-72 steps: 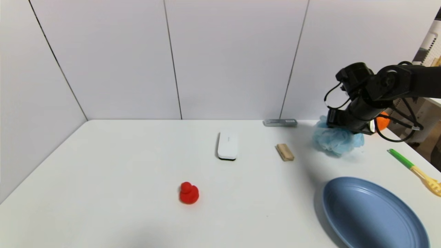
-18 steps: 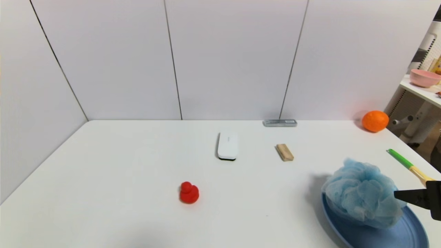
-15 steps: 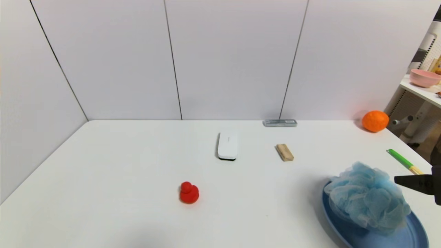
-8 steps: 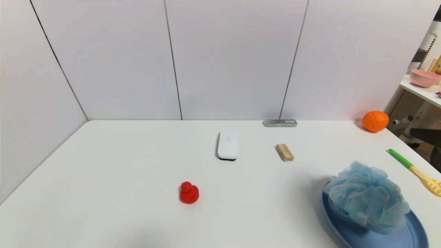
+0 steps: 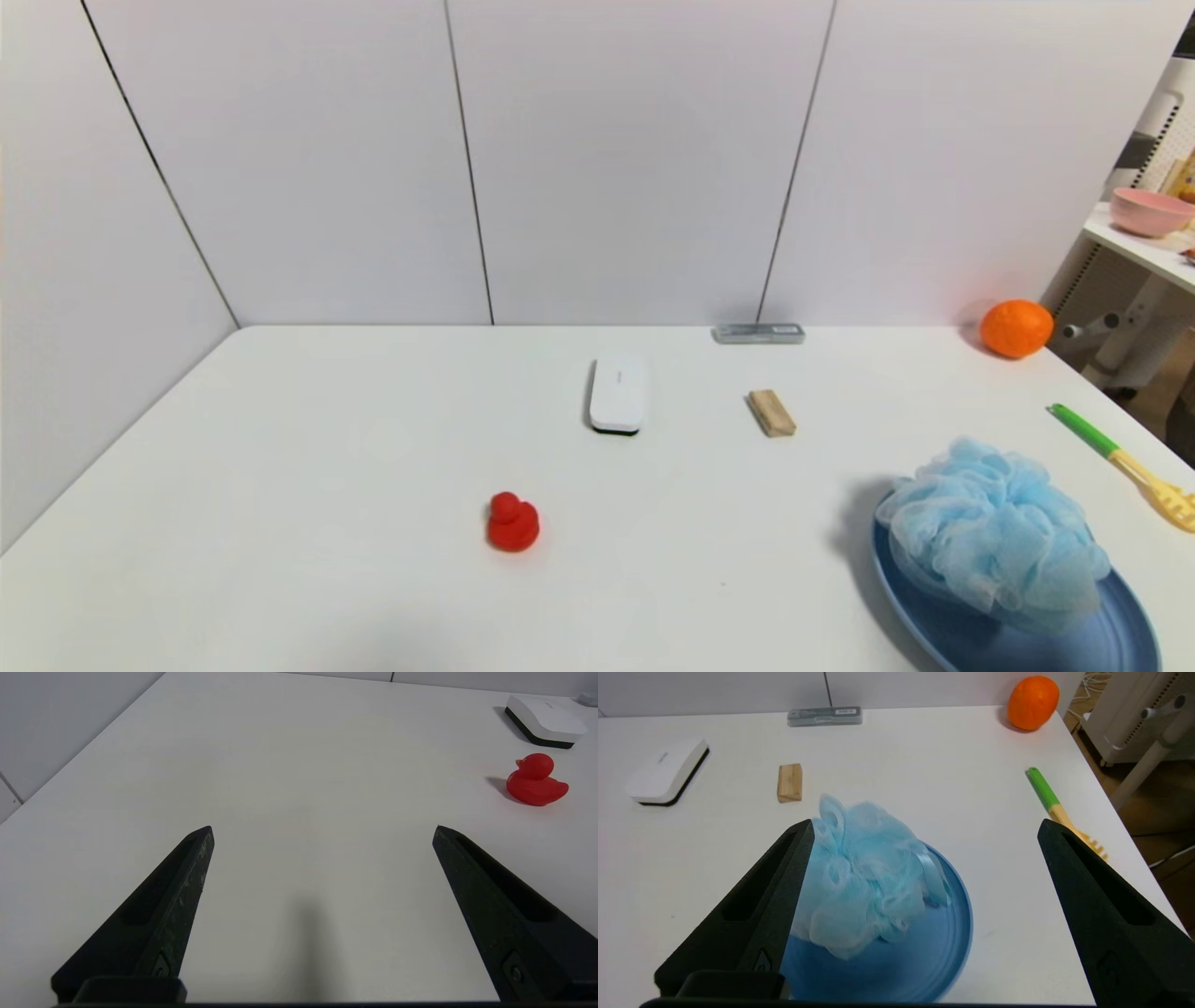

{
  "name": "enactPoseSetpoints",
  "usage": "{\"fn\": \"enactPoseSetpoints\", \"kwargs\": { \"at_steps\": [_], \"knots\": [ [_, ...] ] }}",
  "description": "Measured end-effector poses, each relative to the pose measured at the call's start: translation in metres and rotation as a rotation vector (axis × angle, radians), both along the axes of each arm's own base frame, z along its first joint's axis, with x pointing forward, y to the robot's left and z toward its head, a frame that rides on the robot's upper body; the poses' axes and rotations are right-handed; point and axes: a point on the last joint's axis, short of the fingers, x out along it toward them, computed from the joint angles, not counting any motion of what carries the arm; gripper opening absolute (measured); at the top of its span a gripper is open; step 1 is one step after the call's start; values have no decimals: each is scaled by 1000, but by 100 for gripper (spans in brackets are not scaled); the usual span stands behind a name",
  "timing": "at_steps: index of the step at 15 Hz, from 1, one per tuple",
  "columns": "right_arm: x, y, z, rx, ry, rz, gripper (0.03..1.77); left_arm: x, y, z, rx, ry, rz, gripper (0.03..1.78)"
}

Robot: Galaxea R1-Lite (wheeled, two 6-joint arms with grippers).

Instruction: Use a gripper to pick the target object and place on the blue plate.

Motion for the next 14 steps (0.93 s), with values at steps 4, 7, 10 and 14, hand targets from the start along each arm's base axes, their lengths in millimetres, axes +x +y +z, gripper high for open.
{"fn": "enactPoseSetpoints", "kwargs": {
  "at_steps": [4,7,10,14],
  "knots": [
    [-29,-5,-49,-44,-58,-34,168,0,0,0,0,0,0,169],
    [-44,-5,-83,-82,-82,-5,169,0,0,0,0,0,0,169],
    [-52,-4,-113,-98,-79,25,169,0,0,0,0,0,1,169],
    [-65,-2,-134,-83,-114,94,169,0,0,0,0,0,0,169]
  ]
}}
